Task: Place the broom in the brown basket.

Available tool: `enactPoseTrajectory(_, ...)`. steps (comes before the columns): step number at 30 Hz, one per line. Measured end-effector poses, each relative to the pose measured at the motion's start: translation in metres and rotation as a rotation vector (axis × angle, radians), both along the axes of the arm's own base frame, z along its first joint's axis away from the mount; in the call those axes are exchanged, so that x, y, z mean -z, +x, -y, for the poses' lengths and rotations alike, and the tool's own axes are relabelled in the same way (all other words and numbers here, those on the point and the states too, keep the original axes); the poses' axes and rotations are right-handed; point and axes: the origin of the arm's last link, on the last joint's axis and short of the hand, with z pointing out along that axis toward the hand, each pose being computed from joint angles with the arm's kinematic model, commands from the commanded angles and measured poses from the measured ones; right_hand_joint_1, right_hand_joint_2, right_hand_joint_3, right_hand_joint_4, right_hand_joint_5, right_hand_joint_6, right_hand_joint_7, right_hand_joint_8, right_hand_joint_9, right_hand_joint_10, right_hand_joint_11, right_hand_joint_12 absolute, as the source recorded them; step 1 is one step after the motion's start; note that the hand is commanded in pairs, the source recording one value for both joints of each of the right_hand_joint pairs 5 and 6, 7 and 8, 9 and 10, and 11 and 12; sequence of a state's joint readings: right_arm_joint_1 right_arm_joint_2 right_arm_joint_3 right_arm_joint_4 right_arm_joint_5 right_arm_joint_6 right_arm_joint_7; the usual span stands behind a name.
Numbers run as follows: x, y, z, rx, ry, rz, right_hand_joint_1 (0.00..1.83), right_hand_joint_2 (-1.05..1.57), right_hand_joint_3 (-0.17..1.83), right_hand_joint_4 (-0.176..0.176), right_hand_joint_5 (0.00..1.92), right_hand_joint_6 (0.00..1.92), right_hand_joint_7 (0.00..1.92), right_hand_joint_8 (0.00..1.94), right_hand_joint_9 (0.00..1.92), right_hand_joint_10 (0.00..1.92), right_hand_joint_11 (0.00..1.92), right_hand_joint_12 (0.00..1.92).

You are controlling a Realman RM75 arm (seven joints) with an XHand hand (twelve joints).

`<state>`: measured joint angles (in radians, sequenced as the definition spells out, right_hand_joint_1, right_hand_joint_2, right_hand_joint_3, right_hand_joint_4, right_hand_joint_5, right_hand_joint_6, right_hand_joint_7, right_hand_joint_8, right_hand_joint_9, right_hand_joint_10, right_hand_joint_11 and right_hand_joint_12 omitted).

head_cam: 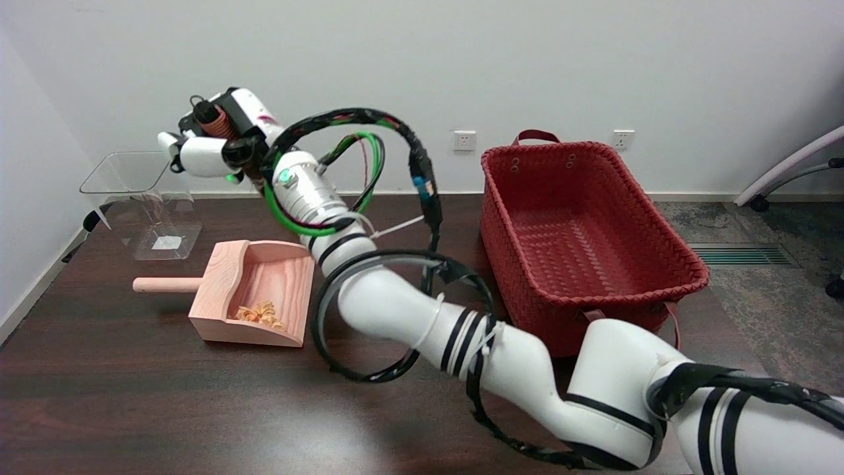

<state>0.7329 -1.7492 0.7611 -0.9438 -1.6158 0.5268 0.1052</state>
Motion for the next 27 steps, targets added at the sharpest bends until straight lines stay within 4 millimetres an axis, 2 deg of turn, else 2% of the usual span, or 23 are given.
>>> enactPoseTrajectory(11,-0.039,0.022,0.011,-0.089,-0.042,-0.09,1.3,1.17,0.63,0.0,1.92,1.92,1.92,1.92,1.92,1.92,1.92,1.92)
enactPoseTrajectory(27,-0.119,0.055,0.02,-0.191,-0.199,-0.191,1.26,1.26,0.53,0.0,1.92,1.92,1.92,1.92,1.92,1.92,1.92,1.92)
